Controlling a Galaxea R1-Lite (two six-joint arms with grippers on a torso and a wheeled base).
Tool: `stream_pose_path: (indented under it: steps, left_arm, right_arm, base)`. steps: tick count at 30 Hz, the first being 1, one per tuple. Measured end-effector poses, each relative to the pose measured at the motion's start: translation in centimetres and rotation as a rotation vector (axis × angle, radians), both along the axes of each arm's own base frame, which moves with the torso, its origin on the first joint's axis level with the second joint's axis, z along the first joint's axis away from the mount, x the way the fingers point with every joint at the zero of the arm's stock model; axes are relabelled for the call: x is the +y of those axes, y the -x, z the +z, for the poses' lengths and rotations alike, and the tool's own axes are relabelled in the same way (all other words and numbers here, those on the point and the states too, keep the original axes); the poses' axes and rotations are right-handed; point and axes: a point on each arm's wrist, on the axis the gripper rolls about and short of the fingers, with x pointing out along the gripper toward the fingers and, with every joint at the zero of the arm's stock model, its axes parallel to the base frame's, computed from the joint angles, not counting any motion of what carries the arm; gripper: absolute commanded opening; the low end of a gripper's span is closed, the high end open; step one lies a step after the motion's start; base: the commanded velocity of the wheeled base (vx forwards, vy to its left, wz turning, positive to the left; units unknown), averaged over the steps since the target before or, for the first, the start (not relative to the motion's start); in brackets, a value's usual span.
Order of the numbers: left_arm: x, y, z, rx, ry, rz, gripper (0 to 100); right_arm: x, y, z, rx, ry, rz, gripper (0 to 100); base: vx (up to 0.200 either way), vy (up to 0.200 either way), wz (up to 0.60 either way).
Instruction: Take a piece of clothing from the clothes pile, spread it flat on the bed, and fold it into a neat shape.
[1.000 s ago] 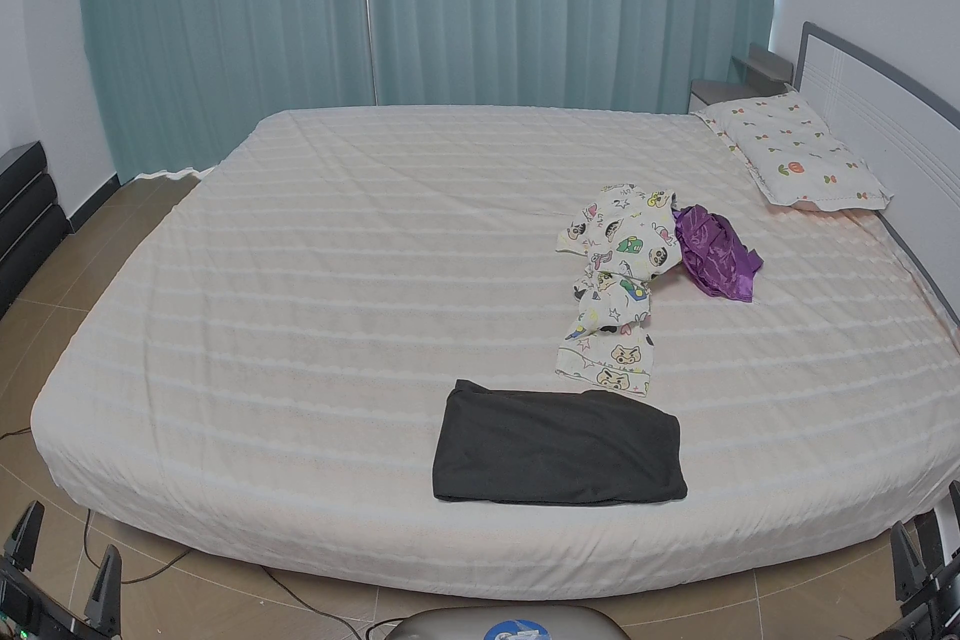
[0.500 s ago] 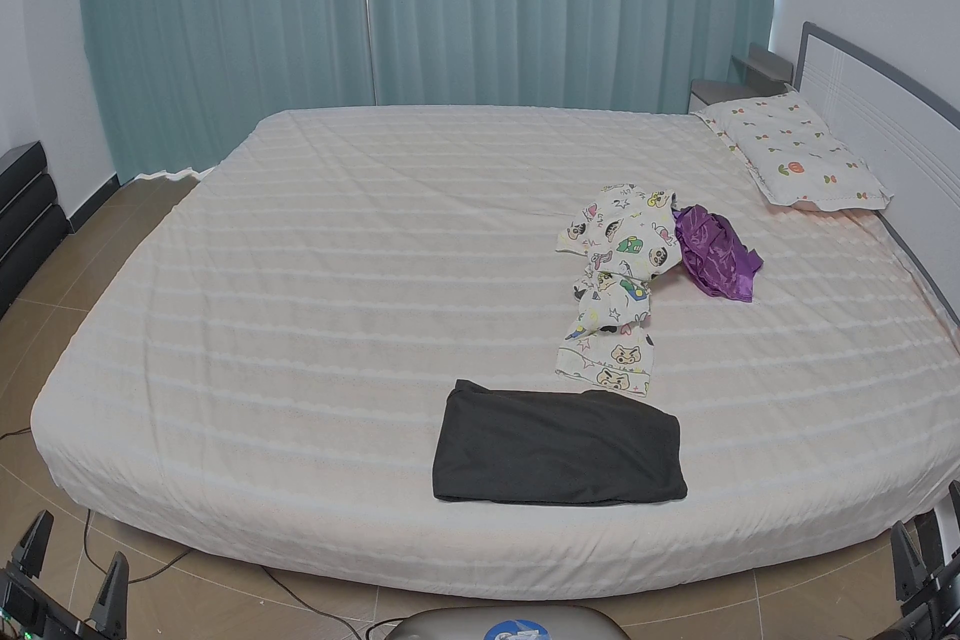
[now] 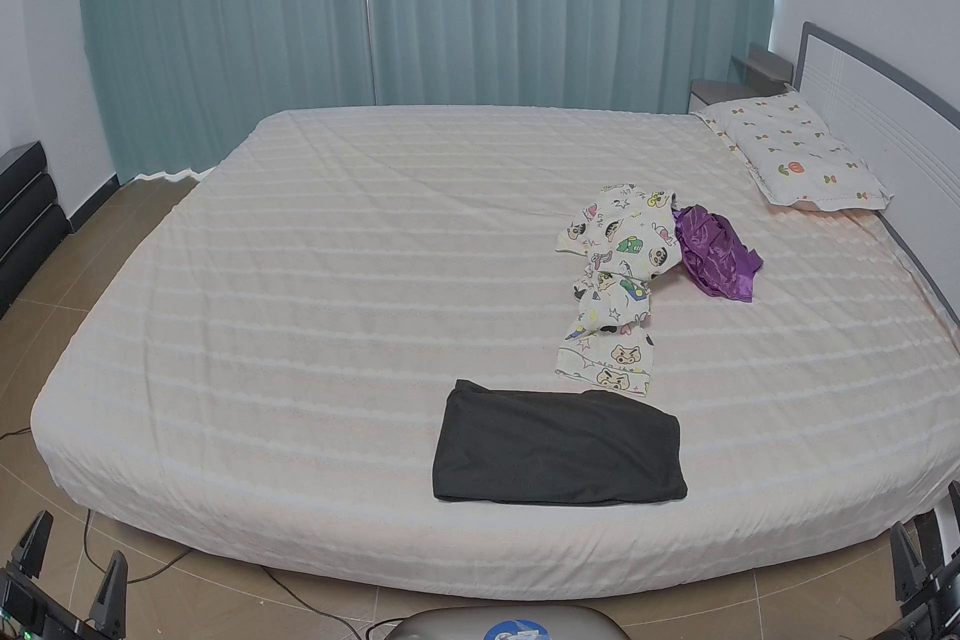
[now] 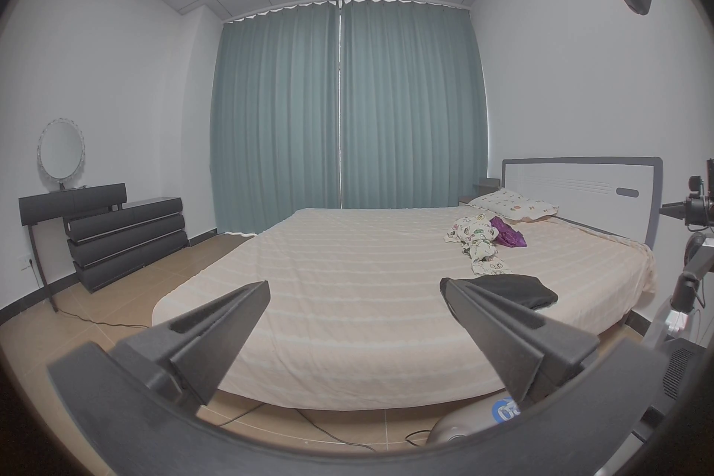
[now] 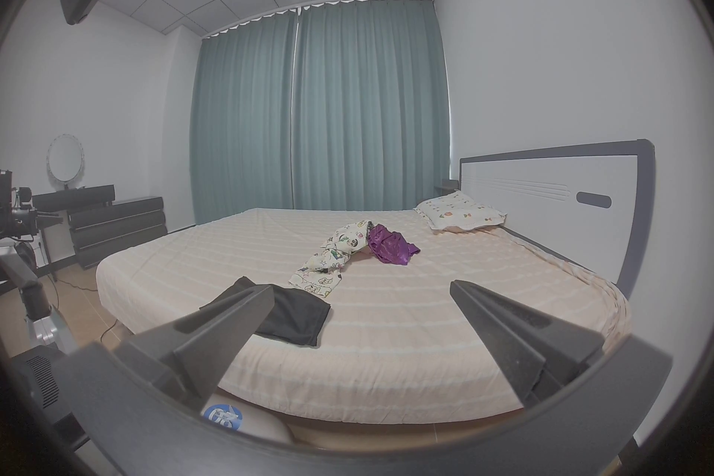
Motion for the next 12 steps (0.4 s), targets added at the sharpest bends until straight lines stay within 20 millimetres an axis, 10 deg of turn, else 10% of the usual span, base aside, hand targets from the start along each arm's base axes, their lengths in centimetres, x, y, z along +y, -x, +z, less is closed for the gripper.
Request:
stream_pose_path:
  steps: [12]
  left_arm:
    - [0.0, -0.01, 0.0, 0.001, 0.0, 0.0, 100]
  right_arm:
    - [0.0, -0.01, 0.0, 0.001, 0.002, -0.001, 100]
  base:
    - [0.0, 0.0, 0.0]
